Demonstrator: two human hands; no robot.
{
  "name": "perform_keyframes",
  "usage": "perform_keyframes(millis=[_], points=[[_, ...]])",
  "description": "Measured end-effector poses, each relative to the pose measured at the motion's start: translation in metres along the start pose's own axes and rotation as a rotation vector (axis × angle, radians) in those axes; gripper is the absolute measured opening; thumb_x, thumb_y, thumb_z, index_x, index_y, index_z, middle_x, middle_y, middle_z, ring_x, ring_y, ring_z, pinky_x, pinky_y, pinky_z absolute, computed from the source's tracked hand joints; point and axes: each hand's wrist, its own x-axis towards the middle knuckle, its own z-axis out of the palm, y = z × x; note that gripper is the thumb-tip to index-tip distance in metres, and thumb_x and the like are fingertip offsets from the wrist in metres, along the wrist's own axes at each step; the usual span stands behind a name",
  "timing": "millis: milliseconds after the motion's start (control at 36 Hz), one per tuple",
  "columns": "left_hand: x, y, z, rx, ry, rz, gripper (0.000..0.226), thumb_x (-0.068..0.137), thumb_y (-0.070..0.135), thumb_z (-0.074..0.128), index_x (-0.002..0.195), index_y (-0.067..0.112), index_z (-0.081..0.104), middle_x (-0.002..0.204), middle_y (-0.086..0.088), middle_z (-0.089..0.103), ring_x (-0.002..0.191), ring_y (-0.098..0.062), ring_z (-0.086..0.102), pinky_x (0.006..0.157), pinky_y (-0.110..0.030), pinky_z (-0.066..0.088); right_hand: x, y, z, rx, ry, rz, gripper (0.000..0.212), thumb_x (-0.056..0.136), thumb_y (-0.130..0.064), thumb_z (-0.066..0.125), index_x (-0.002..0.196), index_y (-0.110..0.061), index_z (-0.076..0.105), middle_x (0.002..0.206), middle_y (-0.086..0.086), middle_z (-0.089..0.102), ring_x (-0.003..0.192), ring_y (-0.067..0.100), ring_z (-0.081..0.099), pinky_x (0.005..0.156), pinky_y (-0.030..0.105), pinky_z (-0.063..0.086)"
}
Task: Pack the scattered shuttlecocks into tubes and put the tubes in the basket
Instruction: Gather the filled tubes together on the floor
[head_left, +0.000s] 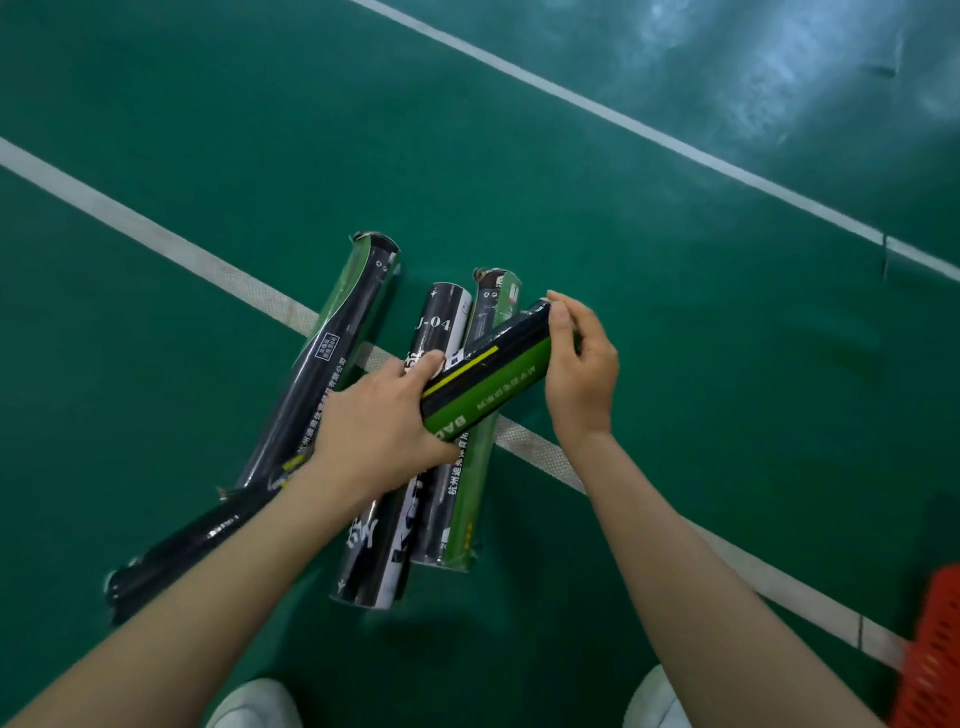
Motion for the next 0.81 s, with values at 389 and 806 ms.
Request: perform_keyframes(millis=[389,806], points=[[0.052,-0.035,0.04,-0.815,-0.281,-0.475,0.134,0.057,0.072,0.075,0.152,0.017,-0.002,0.156,-0.016,0.02,0.138,-0.034,0.034,0.11,-0.052,0.034,-0.042,0.079,0.02,-0.353,-0.606,0.691,0.098,0.08,-0.036,0.073,0.149,-0.037,0.003,0.153,0.003,0.029,0.132,0.028,0.04,0.102,0.042,0.04],[-0.007,-0.029,0.067,-0.705,-0.339,-0.358,0.114,0.058,0.048,0.087,0.139,0.023,0.012,0.139,-0.011,0.043,0.12,-0.027,0.05,0.1,-0.04,0.044,-0.077,0.089,0.012,-0.246,-0.644,0.819,0.098,0.082,-0.032,0.073,0.144,-0.044,-0.003,0.137,0.002,0.048,0.108,0.028,0.059,0.075,0.049,0.054]])
